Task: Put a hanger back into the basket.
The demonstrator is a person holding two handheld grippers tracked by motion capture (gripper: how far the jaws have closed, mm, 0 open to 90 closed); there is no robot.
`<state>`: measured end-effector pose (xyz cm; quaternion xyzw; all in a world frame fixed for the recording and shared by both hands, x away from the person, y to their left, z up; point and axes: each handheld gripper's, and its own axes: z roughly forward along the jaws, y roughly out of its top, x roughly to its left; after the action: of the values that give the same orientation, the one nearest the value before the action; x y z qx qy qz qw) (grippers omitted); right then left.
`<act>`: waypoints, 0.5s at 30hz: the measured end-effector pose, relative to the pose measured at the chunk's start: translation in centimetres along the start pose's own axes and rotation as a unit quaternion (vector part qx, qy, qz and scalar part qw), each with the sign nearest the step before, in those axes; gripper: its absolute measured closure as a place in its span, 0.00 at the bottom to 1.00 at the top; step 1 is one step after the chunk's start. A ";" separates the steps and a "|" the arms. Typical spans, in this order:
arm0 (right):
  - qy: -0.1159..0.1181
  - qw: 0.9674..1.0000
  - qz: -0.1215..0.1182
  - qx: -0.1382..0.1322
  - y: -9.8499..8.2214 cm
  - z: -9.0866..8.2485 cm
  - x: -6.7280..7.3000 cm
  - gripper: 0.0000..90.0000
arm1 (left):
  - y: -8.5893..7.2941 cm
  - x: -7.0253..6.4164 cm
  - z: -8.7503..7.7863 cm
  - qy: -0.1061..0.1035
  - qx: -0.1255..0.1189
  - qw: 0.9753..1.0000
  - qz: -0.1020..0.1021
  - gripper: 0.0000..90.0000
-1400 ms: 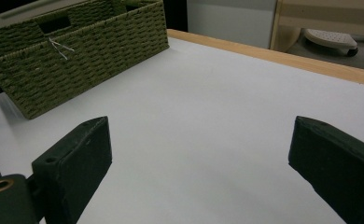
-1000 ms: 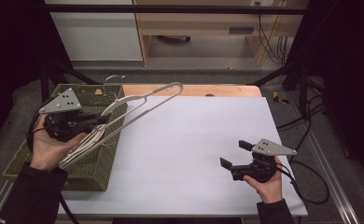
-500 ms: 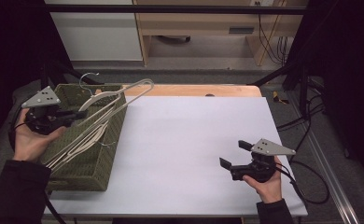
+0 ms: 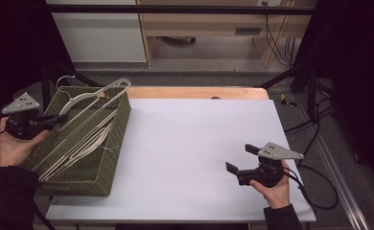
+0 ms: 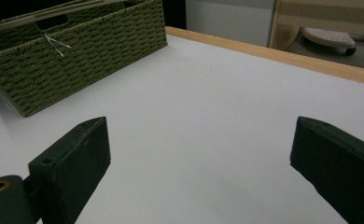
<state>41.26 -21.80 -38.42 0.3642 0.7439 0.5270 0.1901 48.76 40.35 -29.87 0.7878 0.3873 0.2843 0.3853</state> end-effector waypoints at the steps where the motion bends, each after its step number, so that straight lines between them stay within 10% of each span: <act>1: -0.001 1.000 0.000 0.000 0.0 0.0 0.0 0.06 | -0.3 0.1 0.1 0.006 0.003 1.000 0.002 0.96; 15: 0.001 1.000 -0.001 0.004 -0.1 0.2 0.1 0.06 | -4.2 -0.2 2.6 0.033 0.057 0.998 0.019 0.96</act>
<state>41.32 -21.59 -38.58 0.3638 0.7464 0.5244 0.1883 48.97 40.91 -34.79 0.8058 0.4004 0.2945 0.3220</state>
